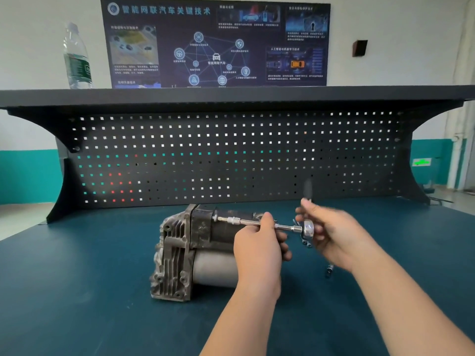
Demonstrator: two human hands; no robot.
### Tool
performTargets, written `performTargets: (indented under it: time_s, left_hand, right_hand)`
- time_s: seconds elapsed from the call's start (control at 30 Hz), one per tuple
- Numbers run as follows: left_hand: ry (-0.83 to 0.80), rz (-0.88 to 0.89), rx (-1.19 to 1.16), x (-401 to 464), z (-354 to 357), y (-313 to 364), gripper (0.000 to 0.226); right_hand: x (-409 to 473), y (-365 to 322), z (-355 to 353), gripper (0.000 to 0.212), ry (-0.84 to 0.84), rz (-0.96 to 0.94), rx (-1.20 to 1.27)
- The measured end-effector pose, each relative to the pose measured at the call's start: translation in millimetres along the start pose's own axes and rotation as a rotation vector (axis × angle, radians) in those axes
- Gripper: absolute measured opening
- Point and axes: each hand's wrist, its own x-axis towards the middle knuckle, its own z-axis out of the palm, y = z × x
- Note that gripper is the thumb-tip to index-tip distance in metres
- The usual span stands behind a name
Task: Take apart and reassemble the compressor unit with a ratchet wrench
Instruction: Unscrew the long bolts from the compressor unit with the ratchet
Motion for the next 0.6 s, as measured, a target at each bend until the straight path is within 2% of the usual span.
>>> performTargets:
  time_s: [0.07,0.1,0.17,0.3,0.37,0.4,0.47,0.6]
  left_hand:
    - [-0.002,0.011,-0.006,0,0,0,0.03]
    - [-0.002,0.013,-0.007,-1,0,1,0.03]
    - [-0.002,0.011,0.001,-1,0,0,0.032]
    - [-0.017,0.007,0.042,-2,-1,0,0.036]
    - [-0.022,0.003,0.034,-1,-1,0,0.034]
    - [-0.022,0.001,0.03,-1,-1,0,0.032]
    - [-0.014,-0.002,0.036,-1,-1,0,0.029]
    - [-0.01,0.012,0.057,-2,-1,1,0.032]
  right_hand:
    - [2,10,3,0.015,0.019,0.185,0.166]
    - [2,12,5,0.015,0.025,0.201,0.194]
    - [3,7,4,0.017,0.037,0.046,0.098]
    - [-4,-10,4,0.02,-0.038,-0.478,-0.222]
    - [-6,-12,3,0.017,-0.06,-0.566,-0.281]
    - [-6,-10,3,0.018,-0.04,-0.548,-0.284]
    - [-2,-5,4,0.02,0.04,-0.392,-0.219]
    - [3,10,6,0.014,0.109,0.145,0.149]
